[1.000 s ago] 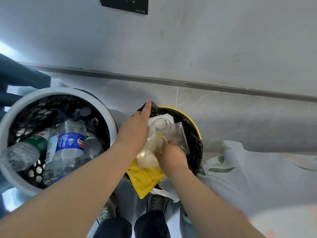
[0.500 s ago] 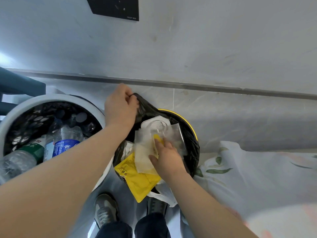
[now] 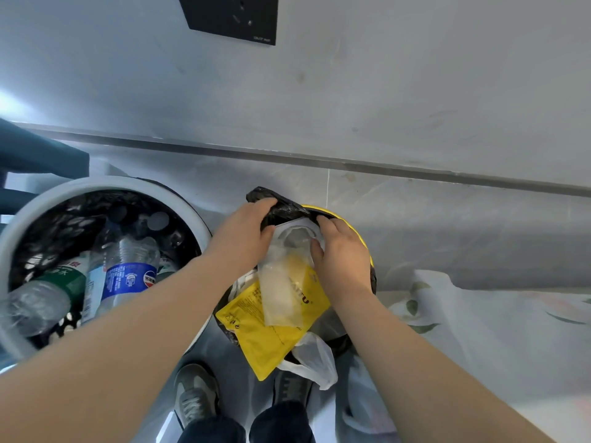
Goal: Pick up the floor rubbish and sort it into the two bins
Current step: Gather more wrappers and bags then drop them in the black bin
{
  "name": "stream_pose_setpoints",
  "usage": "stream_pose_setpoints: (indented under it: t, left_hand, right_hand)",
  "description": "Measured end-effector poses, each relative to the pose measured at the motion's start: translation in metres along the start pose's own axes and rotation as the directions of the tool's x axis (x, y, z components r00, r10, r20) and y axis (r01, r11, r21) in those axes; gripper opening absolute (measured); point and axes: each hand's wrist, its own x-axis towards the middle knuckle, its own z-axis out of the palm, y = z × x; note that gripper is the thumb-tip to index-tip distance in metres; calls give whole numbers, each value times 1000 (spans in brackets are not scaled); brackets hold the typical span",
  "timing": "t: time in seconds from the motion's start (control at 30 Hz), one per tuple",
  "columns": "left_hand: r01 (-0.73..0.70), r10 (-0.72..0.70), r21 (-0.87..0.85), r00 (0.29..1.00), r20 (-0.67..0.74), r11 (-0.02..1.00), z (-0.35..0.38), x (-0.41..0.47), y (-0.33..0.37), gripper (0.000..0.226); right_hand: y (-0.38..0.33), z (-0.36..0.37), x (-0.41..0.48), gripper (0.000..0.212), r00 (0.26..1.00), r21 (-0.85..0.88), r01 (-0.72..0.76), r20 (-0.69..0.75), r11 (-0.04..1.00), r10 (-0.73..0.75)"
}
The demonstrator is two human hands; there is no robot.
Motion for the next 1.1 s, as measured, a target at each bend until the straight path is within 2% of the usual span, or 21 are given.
stream_pose_setpoints:
  t: [0.07, 0.2, 0.3, 0.43, 0.53, 0.63, 0.73, 0.87, 0.93, 1.0, 1.1]
  left_hand:
    - [4, -4, 4, 1000, 3, 1000, 1, -2, 0, 50]
    - [24, -24, -15, 999, -40, 1000, 0, -6, -2, 48]
    - [38, -39, -15, 999, -35, 999, -1, -7, -3, 45]
    - [34, -34, 4, 999, -21, 999, -1, -7, -6, 43]
    - [61, -61, 14, 998, -14, 998, 0, -6, -7, 40]
    - [80, -80, 8, 997, -22, 997, 2, -4, -8, 40]
    - [80, -79, 29, 997, -15, 996, 6, 0, -10, 41]
    - [91, -92, 103, 996, 10, 991, 10, 5, -16, 37]
    - [97, -101, 116, 995, 21, 988, 12, 7, -17, 33]
    - [105, -108, 113, 994, 26, 988, 12, 7, -15, 32]
    - [107, -108, 85, 994, 9, 991, 8, 3, -9, 30]
  right_hand:
    - [-4, 1, 8, 28, 997, -52, 27, -64, 998, -30]
    - [-12, 1, 20, 9, 976, -50, -6, -216, 999, -5]
    - [-13, -1, 26, 15, 959, -42, 16, -283, 999, -27]
    - [-6, -20, 22, 7, 939, 103, 40, -345, 994, -2]
    - [5, -41, 31, 13, 949, 131, -16, -311, 991, 56]
    - [20, -48, 54, 16, 977, 43, -129, -163, 991, 134]
    - [32, -45, 77, 19, 985, -47, -170, -36, 984, 168]
    - [55, -35, 90, 28, 951, -142, -253, 143, 957, 273]
    - [70, -26, 80, 31, 903, -76, -364, 218, 928, 371]
    - [79, -23, 66, 35, 873, 37, -456, 214, 889, 438]
    - [77, -30, 53, 31, 904, 229, -428, 105, 874, 415]
